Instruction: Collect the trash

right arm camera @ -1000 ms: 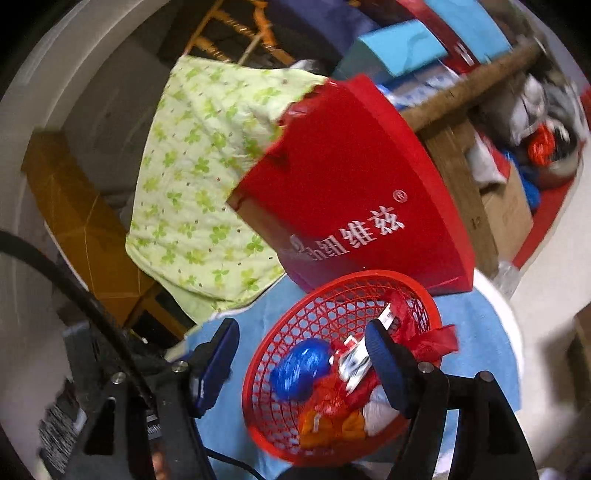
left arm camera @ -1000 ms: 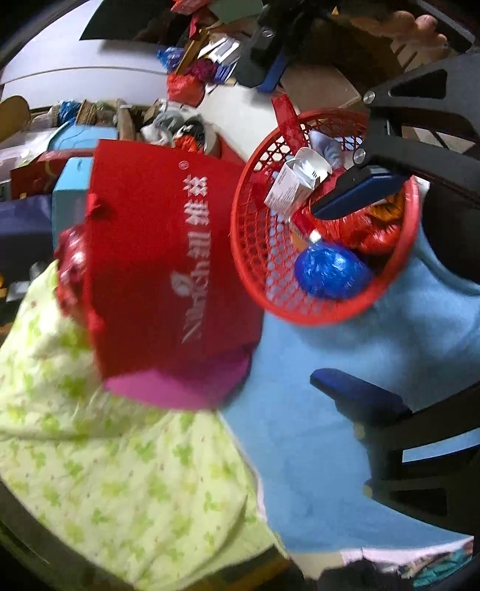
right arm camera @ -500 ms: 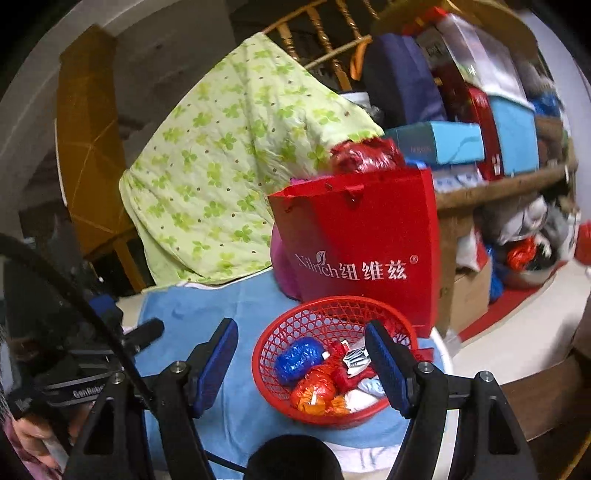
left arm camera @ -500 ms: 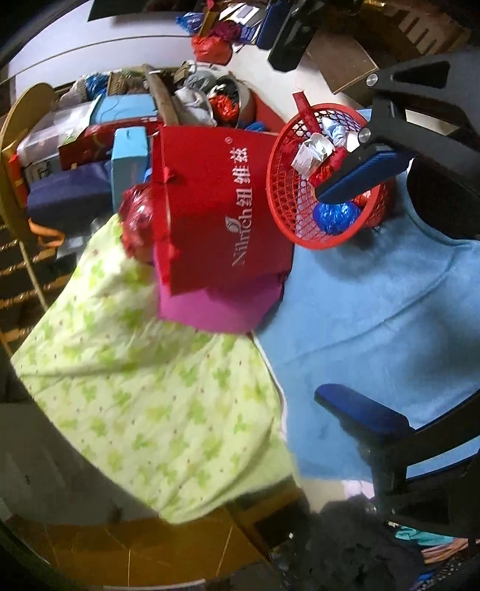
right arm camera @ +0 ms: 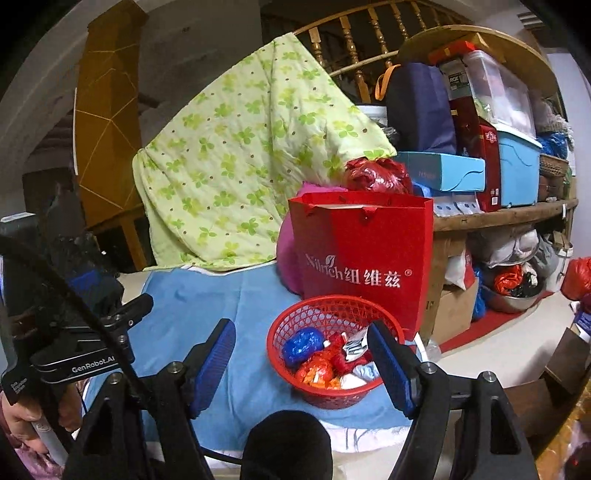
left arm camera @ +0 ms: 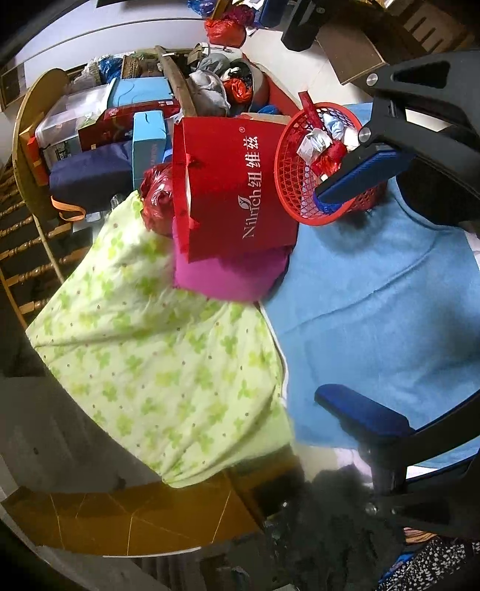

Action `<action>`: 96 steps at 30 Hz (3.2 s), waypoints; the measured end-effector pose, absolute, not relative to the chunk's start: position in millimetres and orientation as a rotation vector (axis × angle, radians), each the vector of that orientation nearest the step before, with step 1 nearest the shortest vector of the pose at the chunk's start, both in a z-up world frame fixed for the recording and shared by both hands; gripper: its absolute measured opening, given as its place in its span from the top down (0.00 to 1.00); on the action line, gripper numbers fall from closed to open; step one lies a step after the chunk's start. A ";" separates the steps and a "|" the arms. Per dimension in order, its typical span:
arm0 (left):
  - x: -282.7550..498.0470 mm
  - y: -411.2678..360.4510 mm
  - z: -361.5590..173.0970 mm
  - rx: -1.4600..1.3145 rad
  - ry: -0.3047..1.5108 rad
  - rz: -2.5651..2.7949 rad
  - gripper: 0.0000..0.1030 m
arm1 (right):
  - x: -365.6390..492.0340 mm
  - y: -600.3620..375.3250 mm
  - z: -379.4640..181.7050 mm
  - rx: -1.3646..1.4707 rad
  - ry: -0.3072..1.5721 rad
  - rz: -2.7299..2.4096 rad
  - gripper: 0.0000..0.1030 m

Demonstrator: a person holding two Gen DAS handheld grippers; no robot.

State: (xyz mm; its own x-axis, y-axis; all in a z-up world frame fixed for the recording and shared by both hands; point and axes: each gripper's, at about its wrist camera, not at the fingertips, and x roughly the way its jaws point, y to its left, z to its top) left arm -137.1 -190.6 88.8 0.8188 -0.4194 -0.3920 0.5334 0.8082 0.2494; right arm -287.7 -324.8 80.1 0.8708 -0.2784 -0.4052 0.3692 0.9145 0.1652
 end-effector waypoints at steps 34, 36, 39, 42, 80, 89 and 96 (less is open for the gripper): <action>-178.7 -179.2 86.0 0.312 0.381 -0.493 0.05 | -315.4 -314.7 64.0 0.238 0.369 -0.394 0.25; -178.3 -179.3 85.9 0.311 0.383 -0.493 0.05 | -318.0 -314.4 64.8 0.235 0.362 -0.398 0.25; -178.3 -178.8 86.0 0.311 0.383 -0.494 0.05 | -319.7 -313.5 67.2 0.228 0.353 -0.405 0.25; -179.3 -180.9 85.6 0.312 0.382 -0.496 0.05 | -319.2 -312.1 68.1 0.222 0.353 -0.406 0.25; -186.3 -187.7 85.5 0.336 0.385 -0.533 0.05 | -318.6 -317.7 69.5 0.226 0.344 -0.414 0.25; -186.6 -188.5 85.9 0.339 0.384 -0.537 0.05 | -316.9 -319.8 63.7 0.229 0.348 -0.413 0.25; -185.2 -189.3 85.5 0.343 0.368 -0.568 0.05 | -312.6 -324.1 58.8 0.230 0.361 -0.422 0.25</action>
